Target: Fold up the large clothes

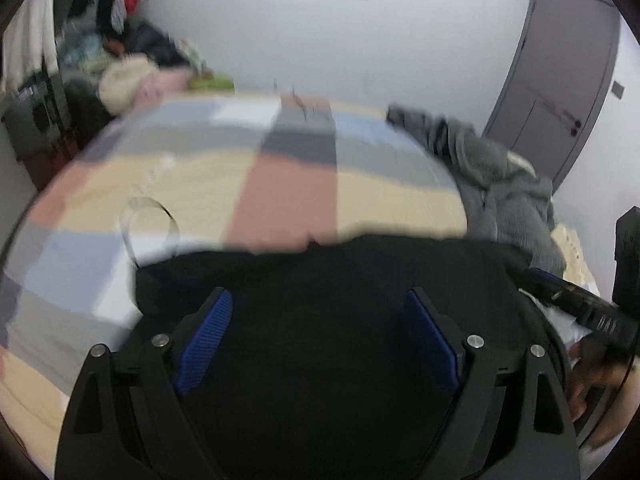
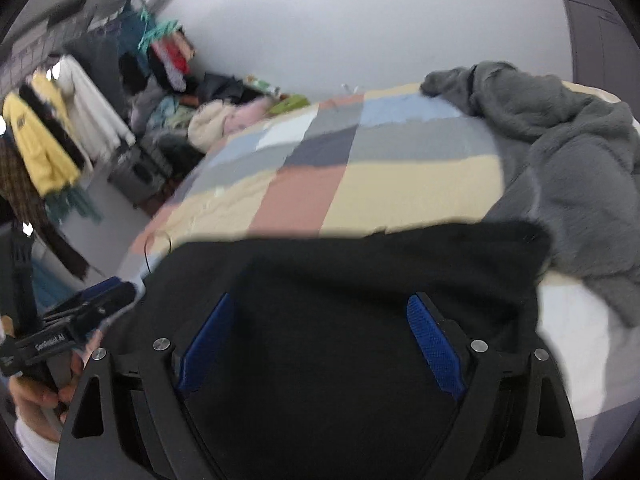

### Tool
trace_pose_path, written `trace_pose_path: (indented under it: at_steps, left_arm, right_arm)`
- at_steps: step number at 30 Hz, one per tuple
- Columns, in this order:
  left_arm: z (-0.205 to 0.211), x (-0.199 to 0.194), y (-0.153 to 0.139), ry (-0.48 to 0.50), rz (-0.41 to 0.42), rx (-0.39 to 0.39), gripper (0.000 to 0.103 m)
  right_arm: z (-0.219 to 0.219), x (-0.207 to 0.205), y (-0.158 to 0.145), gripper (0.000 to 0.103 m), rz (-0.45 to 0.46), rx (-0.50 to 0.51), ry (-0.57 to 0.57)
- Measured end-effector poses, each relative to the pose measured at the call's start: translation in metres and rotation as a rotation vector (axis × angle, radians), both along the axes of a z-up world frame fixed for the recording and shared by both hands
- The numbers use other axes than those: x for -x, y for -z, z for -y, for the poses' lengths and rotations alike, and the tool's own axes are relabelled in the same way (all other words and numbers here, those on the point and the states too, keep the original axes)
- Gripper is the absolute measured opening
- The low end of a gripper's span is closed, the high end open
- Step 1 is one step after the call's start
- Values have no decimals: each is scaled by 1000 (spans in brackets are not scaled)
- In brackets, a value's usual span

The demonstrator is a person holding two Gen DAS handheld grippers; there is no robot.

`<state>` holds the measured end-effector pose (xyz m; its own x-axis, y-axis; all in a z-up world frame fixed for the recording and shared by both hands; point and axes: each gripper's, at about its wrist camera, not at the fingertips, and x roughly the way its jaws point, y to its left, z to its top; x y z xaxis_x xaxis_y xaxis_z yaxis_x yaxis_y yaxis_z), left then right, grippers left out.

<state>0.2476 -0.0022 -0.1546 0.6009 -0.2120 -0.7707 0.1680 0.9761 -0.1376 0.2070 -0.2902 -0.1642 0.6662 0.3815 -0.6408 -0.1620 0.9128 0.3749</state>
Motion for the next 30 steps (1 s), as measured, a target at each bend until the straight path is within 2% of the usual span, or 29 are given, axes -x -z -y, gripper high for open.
trace_pose_path:
  at_steps: [4,6,14,22,28,30]
  left_arm:
    - [28,-1,18,16,5,-92,88]
    - [34,-6,25,22,9,-110,88]
    - [34,-20,55,-10,-15,-94,89]
    - [41,-28,70,-34,0,-172,90]
    - [40,-23,67,-36,-3,-166,90]
    - [37,-19,62,-30,-3,-161,90]
  right_arm:
    - [-17,1,14,88,28,78,-11]
    - [-19,0,18,89,34,90,-14]
    - [-22,-24,47,94,-14,82,-32]
    - [-34,-43,64,100,0,120,-37]
    - [-30,-38,65,100,-16,103,-54]
    - [-22,-33,59,99,-32,52,-67]
